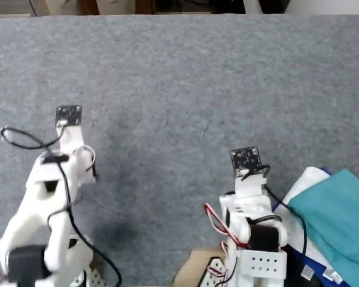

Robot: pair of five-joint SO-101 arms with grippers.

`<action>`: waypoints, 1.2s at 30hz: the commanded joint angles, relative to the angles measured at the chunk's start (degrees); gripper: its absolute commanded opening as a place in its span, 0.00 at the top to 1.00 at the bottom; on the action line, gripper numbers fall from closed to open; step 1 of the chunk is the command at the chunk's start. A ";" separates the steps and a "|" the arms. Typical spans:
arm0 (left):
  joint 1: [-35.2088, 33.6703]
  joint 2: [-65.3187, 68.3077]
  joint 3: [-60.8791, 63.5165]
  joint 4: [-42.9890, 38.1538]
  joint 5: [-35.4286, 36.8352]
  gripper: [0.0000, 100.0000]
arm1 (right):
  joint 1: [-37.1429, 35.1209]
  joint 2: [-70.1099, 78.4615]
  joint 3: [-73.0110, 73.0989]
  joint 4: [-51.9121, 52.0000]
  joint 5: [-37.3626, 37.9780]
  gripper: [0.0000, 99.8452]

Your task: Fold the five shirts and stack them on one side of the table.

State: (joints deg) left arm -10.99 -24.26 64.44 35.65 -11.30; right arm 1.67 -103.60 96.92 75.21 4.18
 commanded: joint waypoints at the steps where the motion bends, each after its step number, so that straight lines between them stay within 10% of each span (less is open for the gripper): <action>1: -1.93 -6.55 4.40 -1.67 -0.70 0.98 | -0.31 -5.23 -0.04 0.35 0.44 1.00; 36: -2.20 -59.91 32.97 5.71 -0.53 0.98 | -0.31 -5.23 -0.04 0.35 0.44 1.00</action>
State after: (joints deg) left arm -12.84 -80.62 96.53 41.36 -11.38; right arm 1.67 -103.60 96.92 75.21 4.26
